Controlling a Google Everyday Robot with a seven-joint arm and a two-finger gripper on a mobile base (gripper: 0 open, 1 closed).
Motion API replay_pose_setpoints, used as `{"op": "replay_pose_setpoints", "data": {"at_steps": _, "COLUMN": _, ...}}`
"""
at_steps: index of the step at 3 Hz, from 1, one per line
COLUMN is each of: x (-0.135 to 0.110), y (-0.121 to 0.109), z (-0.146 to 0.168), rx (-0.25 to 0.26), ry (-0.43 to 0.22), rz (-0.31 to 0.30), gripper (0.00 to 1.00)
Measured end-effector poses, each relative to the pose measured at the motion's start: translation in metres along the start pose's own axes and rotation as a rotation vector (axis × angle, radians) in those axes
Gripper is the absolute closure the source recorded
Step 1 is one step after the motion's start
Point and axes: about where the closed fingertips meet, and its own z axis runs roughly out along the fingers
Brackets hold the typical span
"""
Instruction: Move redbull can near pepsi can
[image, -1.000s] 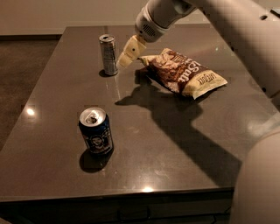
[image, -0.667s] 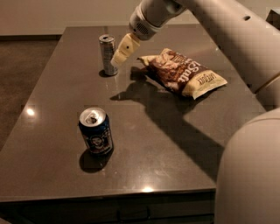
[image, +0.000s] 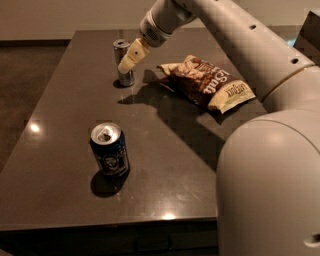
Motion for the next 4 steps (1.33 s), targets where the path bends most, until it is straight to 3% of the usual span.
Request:
{"op": "replay_pose_setpoints", "data": {"at_steps": 1, "x": -0.004, "y": -0.002, "z": 0.011, "rx": -0.007, "ry": -0.007, "rz": 0.013, "gripper": 0.0}}
{"op": "replay_pose_setpoints", "data": {"at_steps": 2, "x": -0.01, "y": 0.001, "z": 0.019, "rx": -0.021, "ry": -0.018, "rz": 0.016, "gripper": 0.12}}
{"op": "replay_pose_setpoints", "data": {"at_steps": 4, "x": -0.023, "y": 0.015, "z": 0.018, "rx": -0.052, "ry": -0.06, "rz": 0.0, "gripper": 0.59}}
